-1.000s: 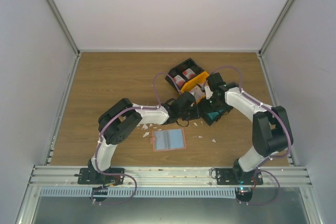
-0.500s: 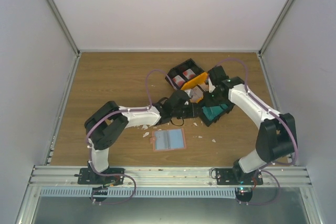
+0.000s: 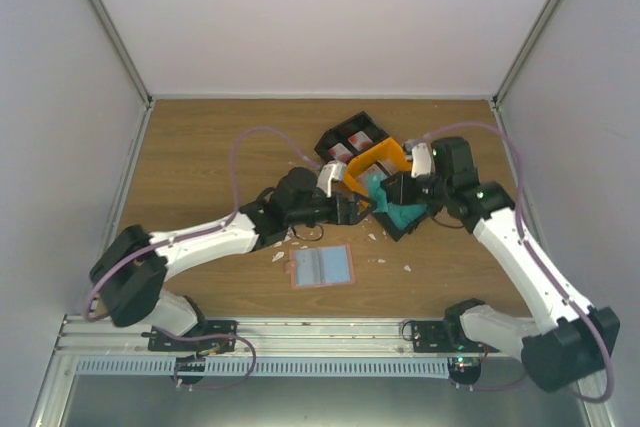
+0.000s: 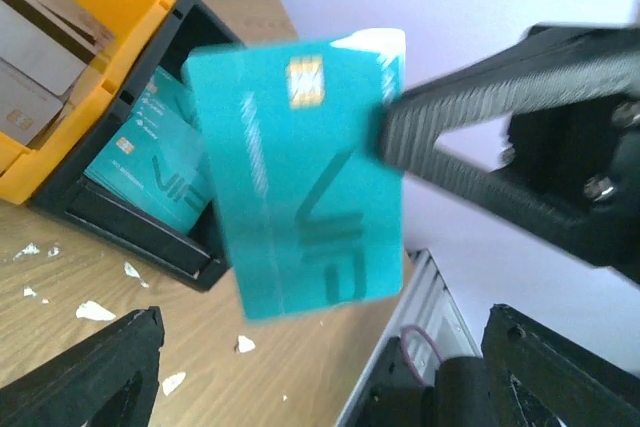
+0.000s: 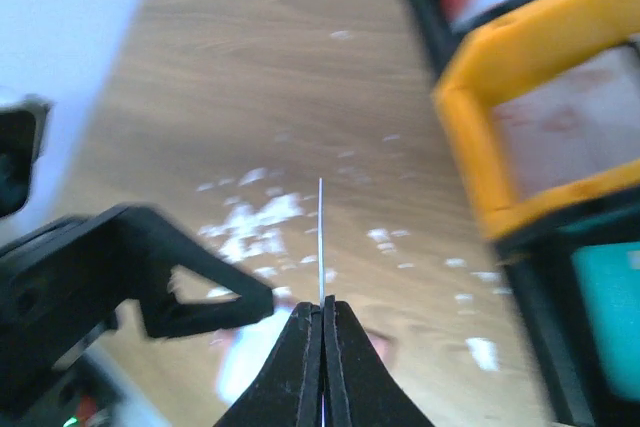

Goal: Put the credit cards into the card holder
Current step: Pick up the credit card from the storage box.

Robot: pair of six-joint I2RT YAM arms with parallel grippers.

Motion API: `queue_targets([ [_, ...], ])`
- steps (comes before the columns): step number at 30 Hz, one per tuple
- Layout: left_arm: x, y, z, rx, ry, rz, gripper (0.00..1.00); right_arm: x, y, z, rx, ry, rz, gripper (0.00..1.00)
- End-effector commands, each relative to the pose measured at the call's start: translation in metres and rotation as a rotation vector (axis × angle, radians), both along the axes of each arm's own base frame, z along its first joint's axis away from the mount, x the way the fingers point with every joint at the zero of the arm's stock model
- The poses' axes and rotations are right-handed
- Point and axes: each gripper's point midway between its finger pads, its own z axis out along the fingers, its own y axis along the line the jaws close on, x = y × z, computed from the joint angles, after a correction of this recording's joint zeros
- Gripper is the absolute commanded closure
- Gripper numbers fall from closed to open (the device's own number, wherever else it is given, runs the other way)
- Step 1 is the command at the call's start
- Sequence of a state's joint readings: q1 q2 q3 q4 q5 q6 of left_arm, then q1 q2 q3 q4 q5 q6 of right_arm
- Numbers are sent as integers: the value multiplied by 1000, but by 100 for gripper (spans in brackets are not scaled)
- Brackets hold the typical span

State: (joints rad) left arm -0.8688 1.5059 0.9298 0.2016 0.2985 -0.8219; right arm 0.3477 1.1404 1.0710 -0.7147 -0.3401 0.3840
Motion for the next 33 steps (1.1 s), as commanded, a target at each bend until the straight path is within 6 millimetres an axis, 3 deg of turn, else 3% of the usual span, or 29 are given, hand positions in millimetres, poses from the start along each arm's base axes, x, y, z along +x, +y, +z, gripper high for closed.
queue_targets([
  [1,-26,15,32,-83,-80,-104,12,-41,58,30,390,-15,280,99],
  [4,-38,29,38,-103,-71,-121,14,-63,71,37,485,-19,384,100],
  [10,-51,64,37,-115,-66,-36,24,-94,77,44,582,-12,520,99],
  [19,-59,74,35,-98,-44,-30,23,-105,78,46,610,-12,573,99],
  [22,-64,69,46,-143,-56,-73,37,-108,79,46,632,-4,589,100],
  [29,-66,70,59,-178,-68,-85,87,-119,80,45,668,6,641,99],
  [31,-66,71,58,-180,-62,-85,98,-120,80,42,663,3,646,90],
  [33,-66,71,58,-187,-49,-82,100,-124,82,40,653,-10,663,80],
])
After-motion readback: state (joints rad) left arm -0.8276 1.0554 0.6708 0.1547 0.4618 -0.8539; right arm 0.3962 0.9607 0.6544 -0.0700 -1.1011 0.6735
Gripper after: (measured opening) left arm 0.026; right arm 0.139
